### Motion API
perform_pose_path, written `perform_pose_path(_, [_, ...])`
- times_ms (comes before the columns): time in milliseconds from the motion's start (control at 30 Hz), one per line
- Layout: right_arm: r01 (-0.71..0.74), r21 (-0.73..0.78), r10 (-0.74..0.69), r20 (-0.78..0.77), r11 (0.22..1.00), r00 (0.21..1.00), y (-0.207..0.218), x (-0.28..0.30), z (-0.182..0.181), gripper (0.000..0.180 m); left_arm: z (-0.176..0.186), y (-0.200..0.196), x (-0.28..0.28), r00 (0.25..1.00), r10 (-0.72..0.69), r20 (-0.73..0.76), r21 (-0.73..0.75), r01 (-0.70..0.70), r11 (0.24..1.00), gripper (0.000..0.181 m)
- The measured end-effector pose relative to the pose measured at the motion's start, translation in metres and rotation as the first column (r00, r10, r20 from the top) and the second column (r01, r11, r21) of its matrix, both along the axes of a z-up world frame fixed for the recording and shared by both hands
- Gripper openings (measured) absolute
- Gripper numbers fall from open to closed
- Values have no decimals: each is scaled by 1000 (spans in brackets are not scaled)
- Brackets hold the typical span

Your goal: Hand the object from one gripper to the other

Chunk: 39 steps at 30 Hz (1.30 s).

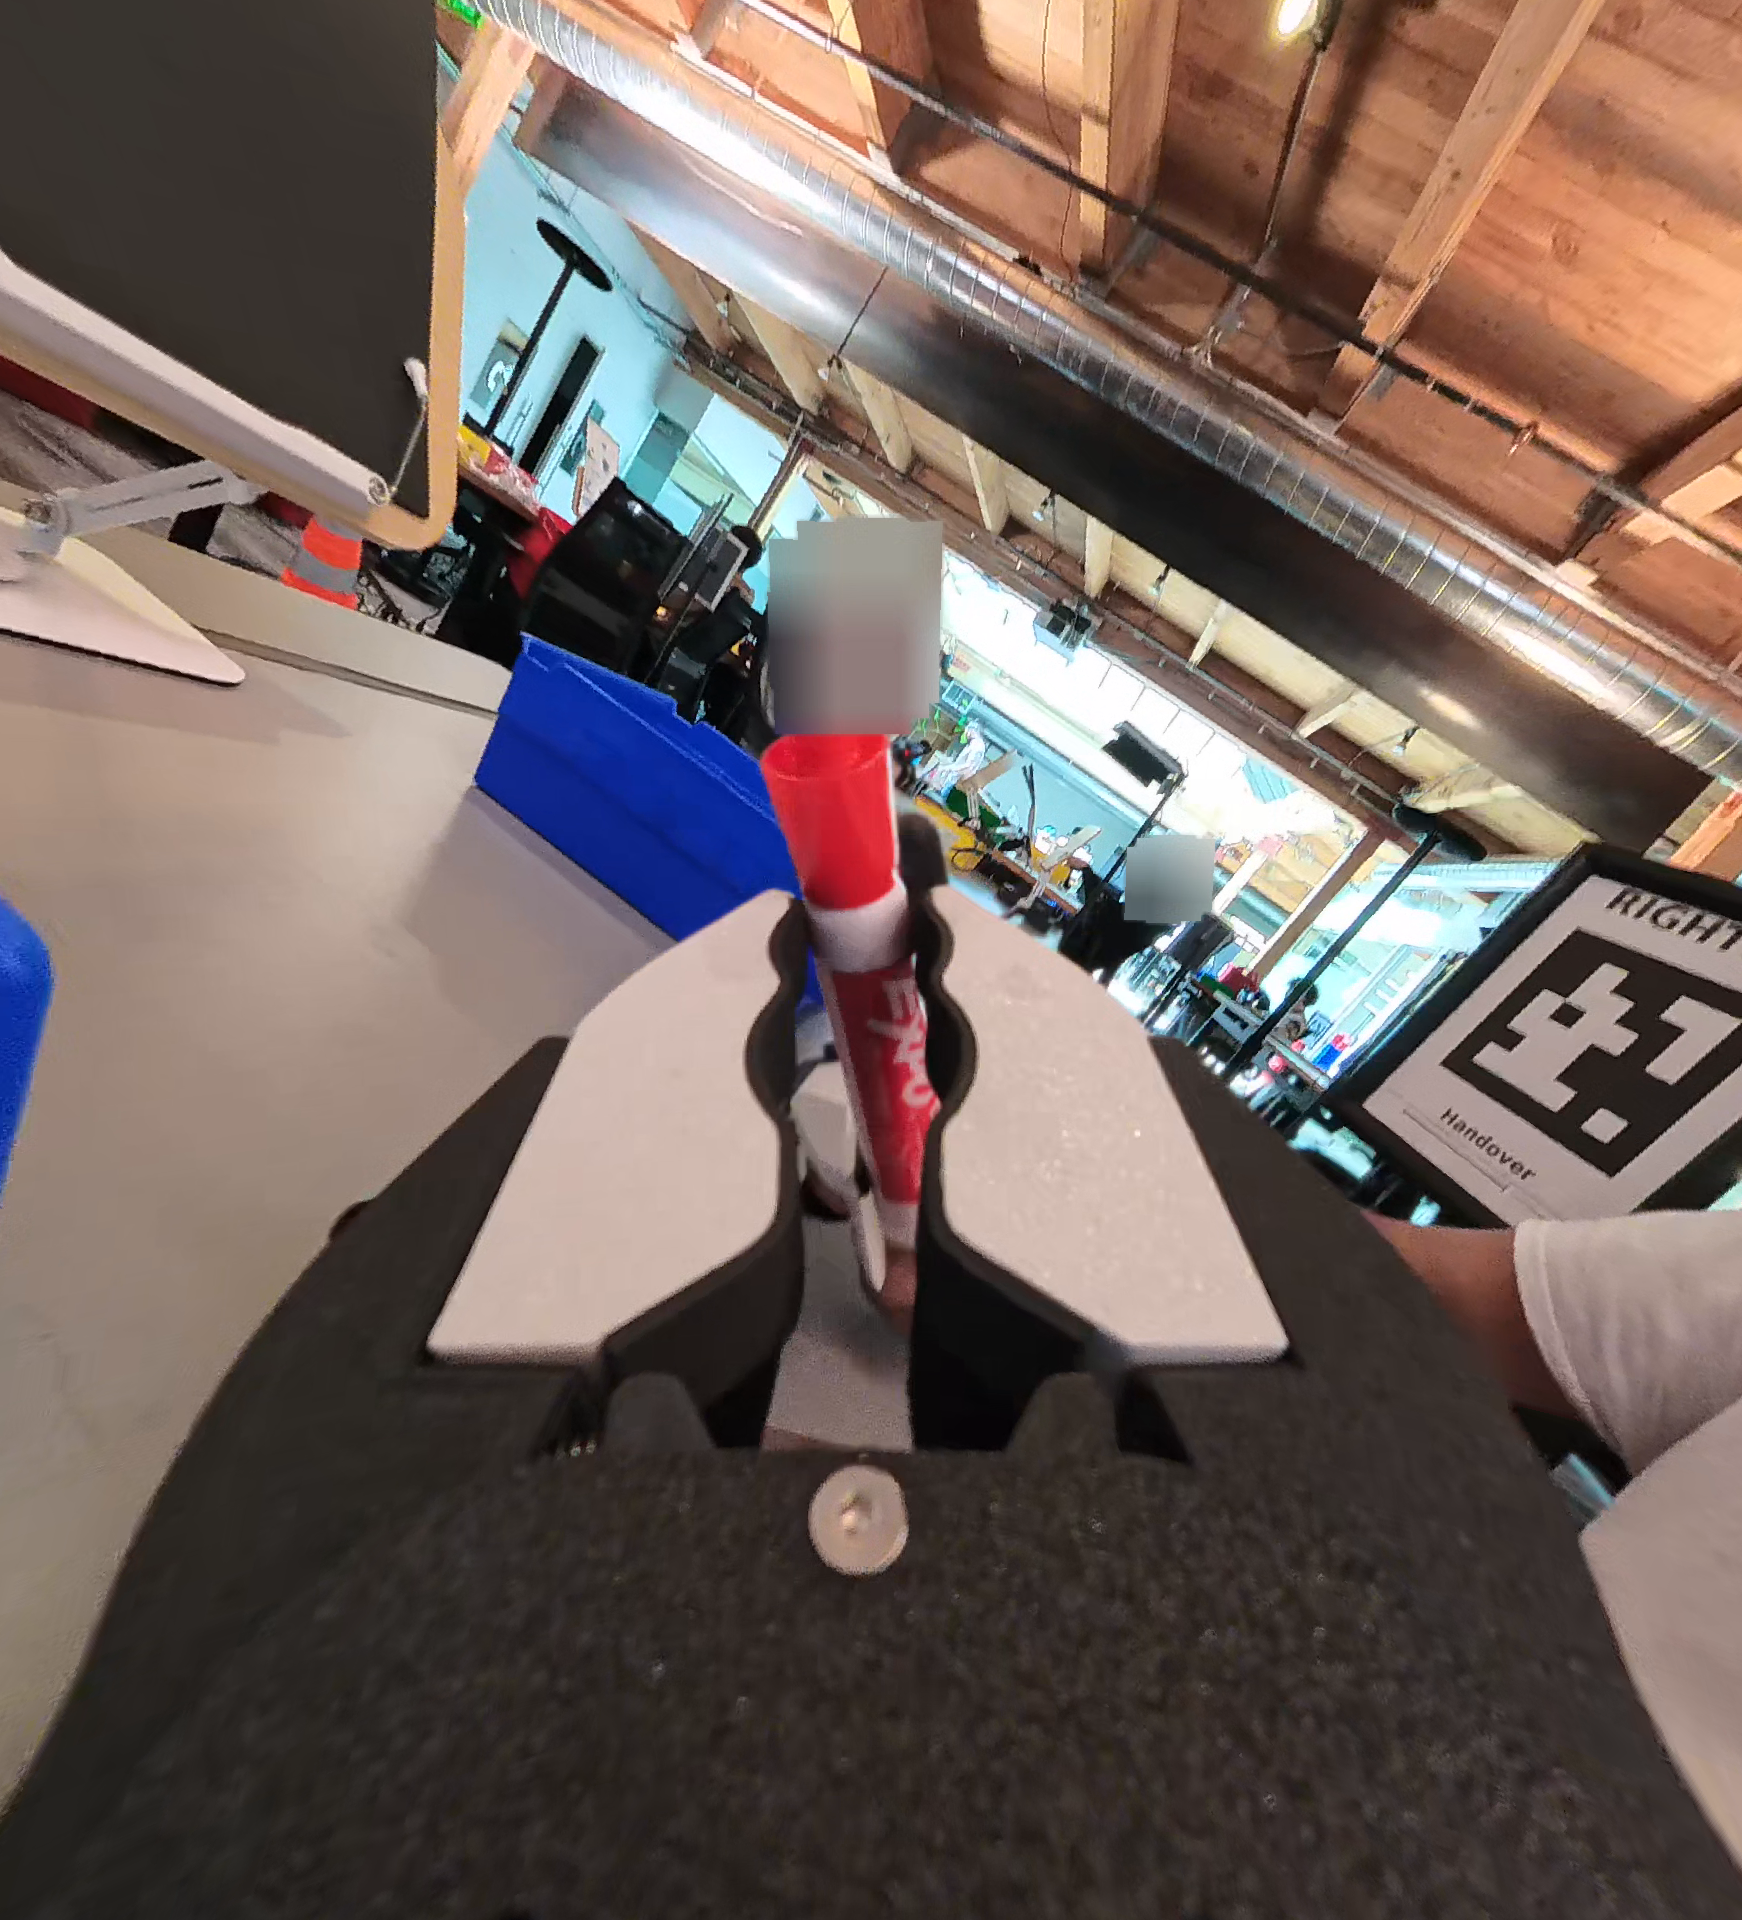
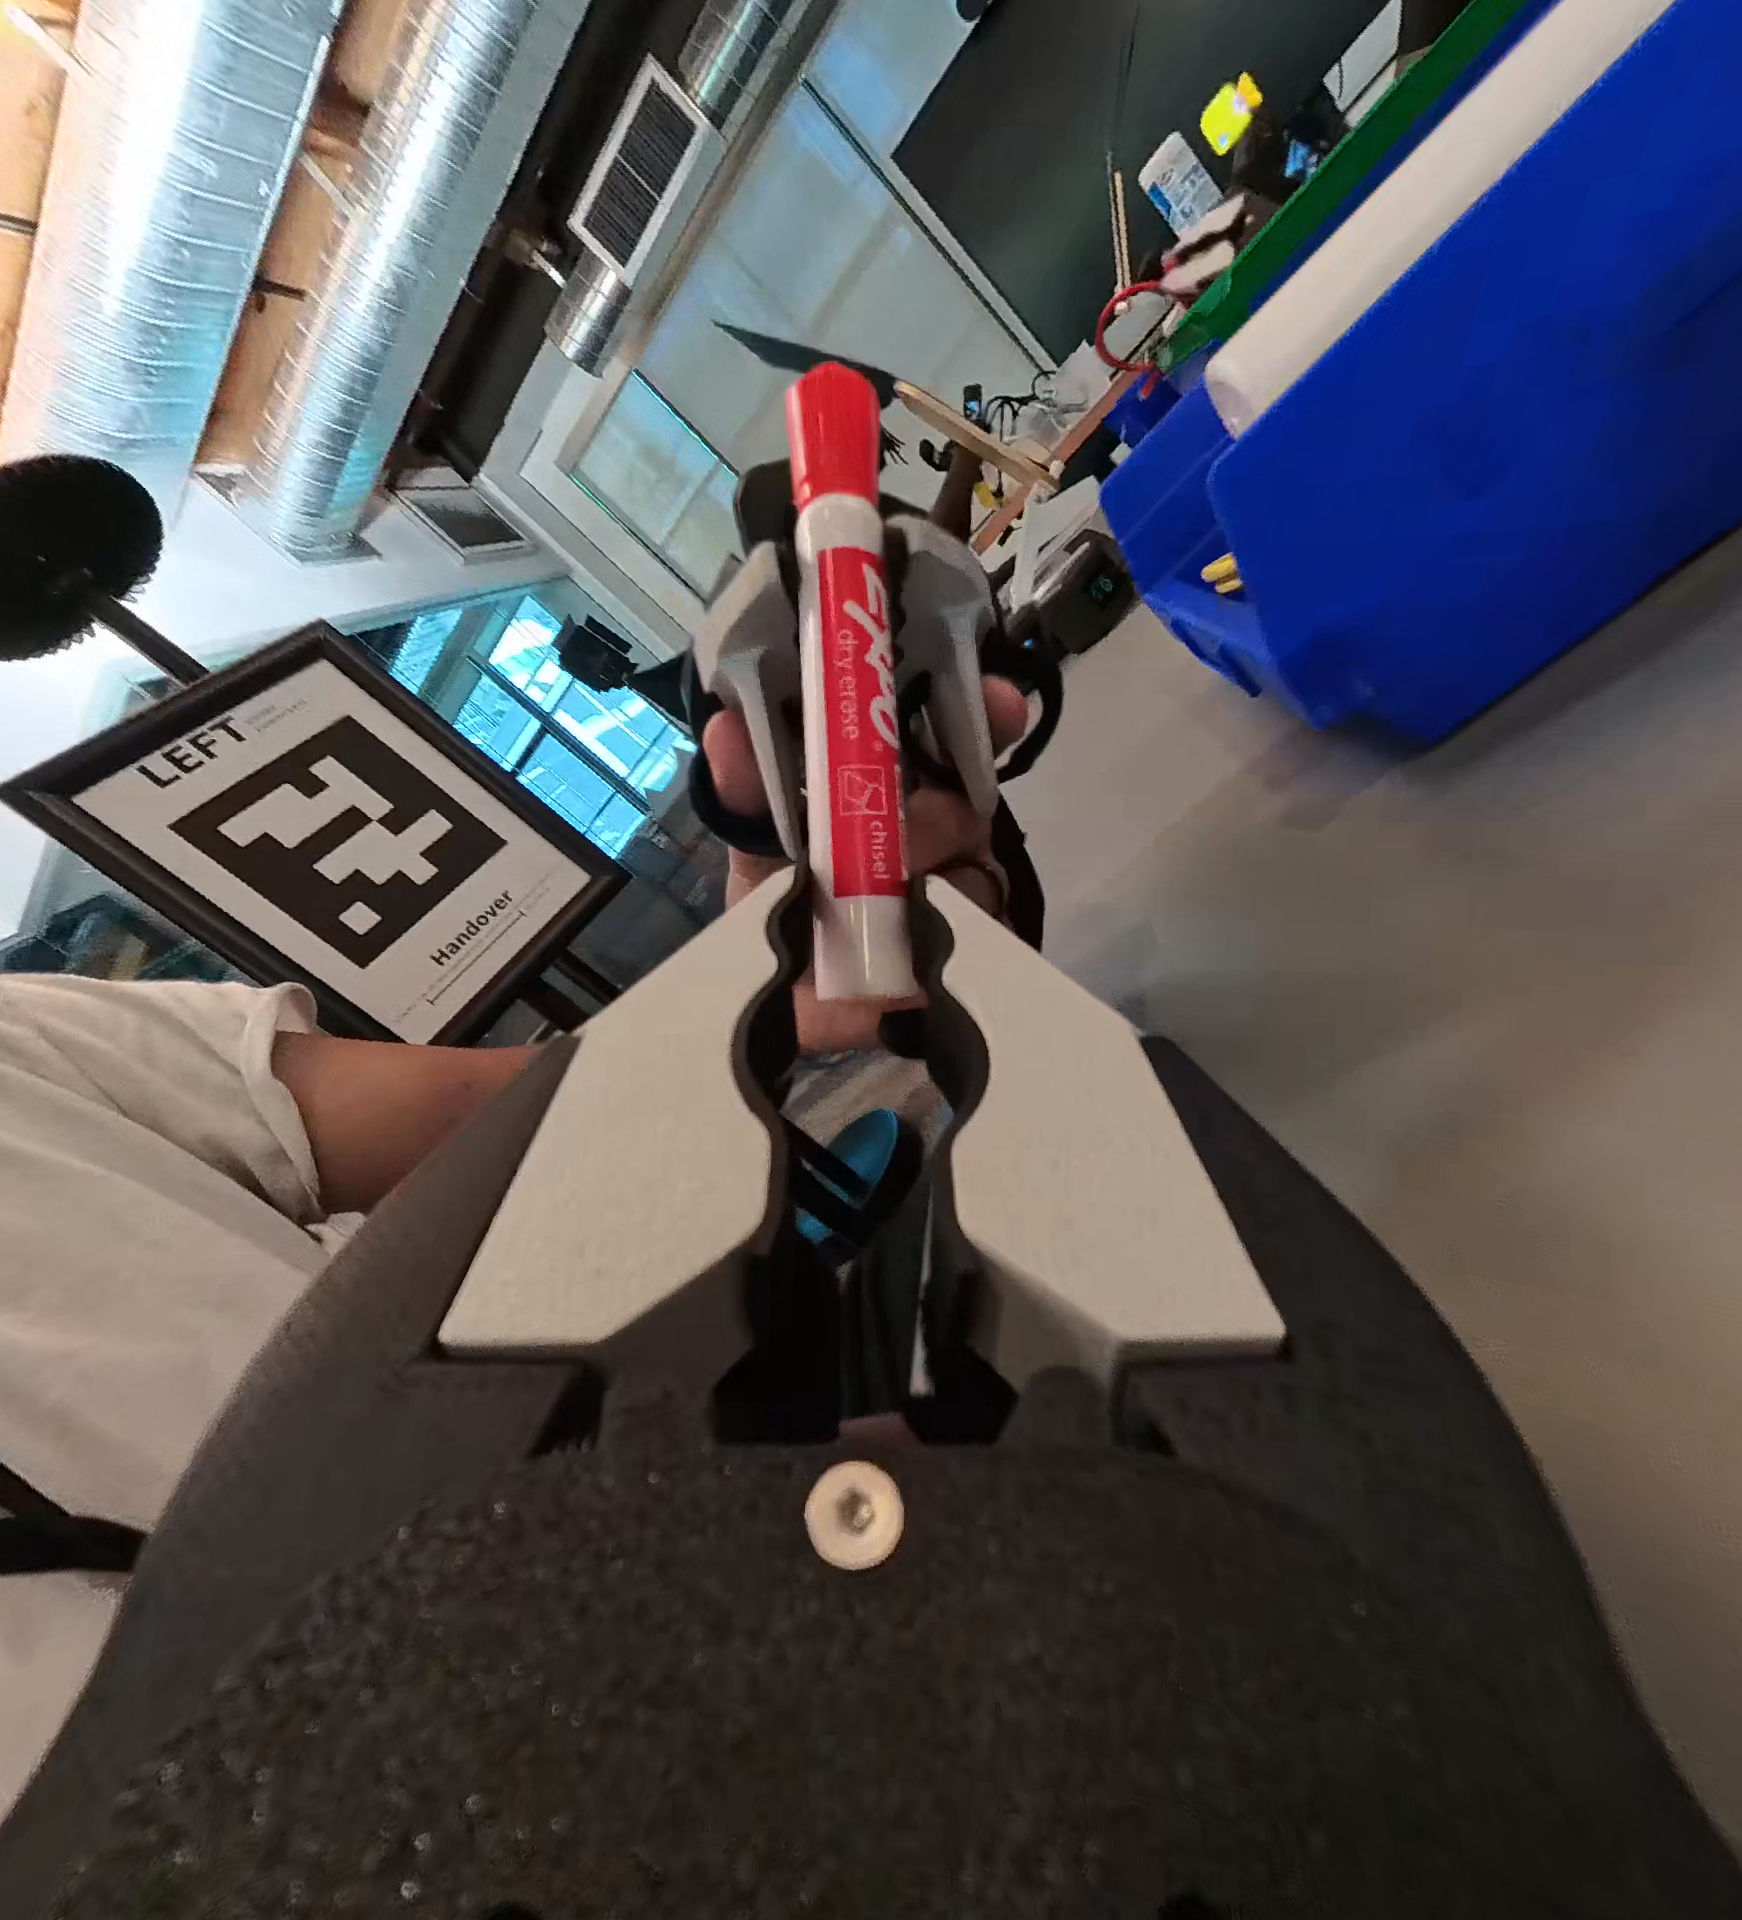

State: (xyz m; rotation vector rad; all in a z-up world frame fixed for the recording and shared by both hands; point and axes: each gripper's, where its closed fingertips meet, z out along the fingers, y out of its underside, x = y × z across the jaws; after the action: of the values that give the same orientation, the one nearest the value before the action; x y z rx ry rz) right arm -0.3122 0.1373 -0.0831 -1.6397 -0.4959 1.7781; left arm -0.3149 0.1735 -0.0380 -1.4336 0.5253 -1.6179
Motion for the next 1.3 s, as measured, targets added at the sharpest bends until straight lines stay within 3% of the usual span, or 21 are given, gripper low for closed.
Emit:
perform_pose_path(200, [-39,48,29,191,998,981,8,46,-1,19,-25,-6,6,964,-64,-260,72,85,994,53])
perform_pose_path(267, [-24,-18,27,190,1000,981,12,62,0,19,-36,-1,10,893,108,-437,274,18,962,69])
perform_pose_path(333, [15,-137,5,143,990,990,20,71,0,18,-40,9,13,788,337,-515,462,-76,883,99])
perform_pose_path(367, [13,-205,9,105,979,994,22,73,-1,18,-40,11,15,739,418,-528,524,-104,845,103])
perform_pose_path(500, [-70,-367,70,-14,927,997,13,54,-7,18,-35,1,27,651,544,-529,673,-69,737,114])
perform_pose_path(600, [-173,-417,140,-108,892,984,-1,35,-1,18,-38,-1,28,622,572,-535,710,-36,703,114])
perform_pose_path(733, [-211,-460,155,-156,862,975,-6,26,-1,18,-47,1,26,617,555,-558,698,-13,716,121])
perform_pose_path(867, [-210,-502,130,-189,839,973,-2,28,-4,17,-44,0,28,614,595,-519,752,-3,659,124])
perform_pose_path(1300, [-266,-484,220,-150,834,964,-16,22,-7,18,-46,-6,35,693,520,-499,704,-25,710,137])
